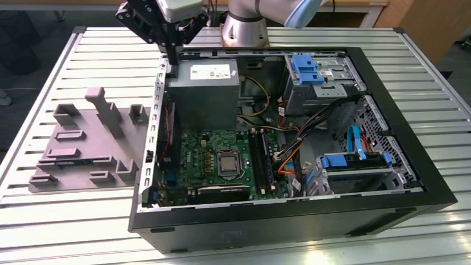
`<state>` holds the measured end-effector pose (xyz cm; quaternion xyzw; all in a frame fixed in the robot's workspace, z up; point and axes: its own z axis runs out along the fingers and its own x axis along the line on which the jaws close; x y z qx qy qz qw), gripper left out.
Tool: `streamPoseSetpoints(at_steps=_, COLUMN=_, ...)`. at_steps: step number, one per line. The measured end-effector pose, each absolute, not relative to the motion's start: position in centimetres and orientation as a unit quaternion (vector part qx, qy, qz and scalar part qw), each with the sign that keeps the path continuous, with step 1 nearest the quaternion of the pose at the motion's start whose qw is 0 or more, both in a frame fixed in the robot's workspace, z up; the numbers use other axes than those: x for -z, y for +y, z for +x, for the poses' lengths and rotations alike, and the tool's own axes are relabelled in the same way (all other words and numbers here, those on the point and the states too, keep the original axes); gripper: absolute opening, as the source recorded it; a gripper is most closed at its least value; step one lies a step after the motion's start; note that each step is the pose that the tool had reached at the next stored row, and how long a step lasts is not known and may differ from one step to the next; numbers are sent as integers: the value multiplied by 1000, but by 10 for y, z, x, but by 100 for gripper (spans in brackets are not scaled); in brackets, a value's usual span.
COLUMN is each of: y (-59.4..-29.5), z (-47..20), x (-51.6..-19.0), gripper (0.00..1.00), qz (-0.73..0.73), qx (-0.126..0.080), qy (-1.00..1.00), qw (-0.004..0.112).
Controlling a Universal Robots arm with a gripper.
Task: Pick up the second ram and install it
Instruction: 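Reach for the second ram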
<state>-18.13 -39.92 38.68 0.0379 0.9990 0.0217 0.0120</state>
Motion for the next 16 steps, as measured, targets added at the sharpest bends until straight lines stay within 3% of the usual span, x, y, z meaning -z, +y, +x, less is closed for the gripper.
streamPoseSetpoints(at_steps=16, y=-399, z=-185, x=-387, gripper=11, qz=38, qx=-22, qy=999, qw=12)
